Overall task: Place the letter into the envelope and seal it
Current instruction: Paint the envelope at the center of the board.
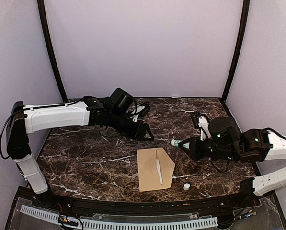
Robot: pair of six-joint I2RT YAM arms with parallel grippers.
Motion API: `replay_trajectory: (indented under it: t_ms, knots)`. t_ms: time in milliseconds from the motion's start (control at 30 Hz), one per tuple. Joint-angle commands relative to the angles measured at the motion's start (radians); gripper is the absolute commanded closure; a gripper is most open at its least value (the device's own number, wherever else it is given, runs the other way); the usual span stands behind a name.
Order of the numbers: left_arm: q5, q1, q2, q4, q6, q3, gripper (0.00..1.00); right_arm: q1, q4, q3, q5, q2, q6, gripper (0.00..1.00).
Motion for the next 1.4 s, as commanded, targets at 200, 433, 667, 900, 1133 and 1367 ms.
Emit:
replay_trajectory:
  t_ms: [200, 433, 667, 900, 1133, 1367]
  knots:
    - [-0.051, 0.002, -0.003, -0.029, 0.223, -0.061, 0.50, -0.037, -0.064, 0.070, -0.064, 0.130, -0.024, 0.99]
    - [-0.026, 0.002, 0.094, 0.107, 0.349, -0.122, 0.59, -0.036, 0.042, -0.008, -0.095, 0.099, 0.056, 0.99]
    - [-0.034, 0.002, 0.140, 0.208, 0.305, -0.197, 0.70, -0.034, 0.008, -0.043, -0.125, 0.084, 0.173, 1.00]
    - [0.013, -0.005, 0.162, 0.220, 0.263, -0.185, 0.75, -0.017, 0.079, -0.076, -0.194, 0.099, 0.195, 1.00]
    - [0.018, -0.041, 0.239, 0.211, 0.266, -0.175, 0.79, 0.029, 0.064, -0.018, -0.148, 0.201, 0.192, 1.00]
    - [0.001, -0.057, 0.259, 0.207, 0.269, -0.167, 0.84, 0.065, 0.063, -0.001, -0.108, 0.253, 0.226, 1.00]
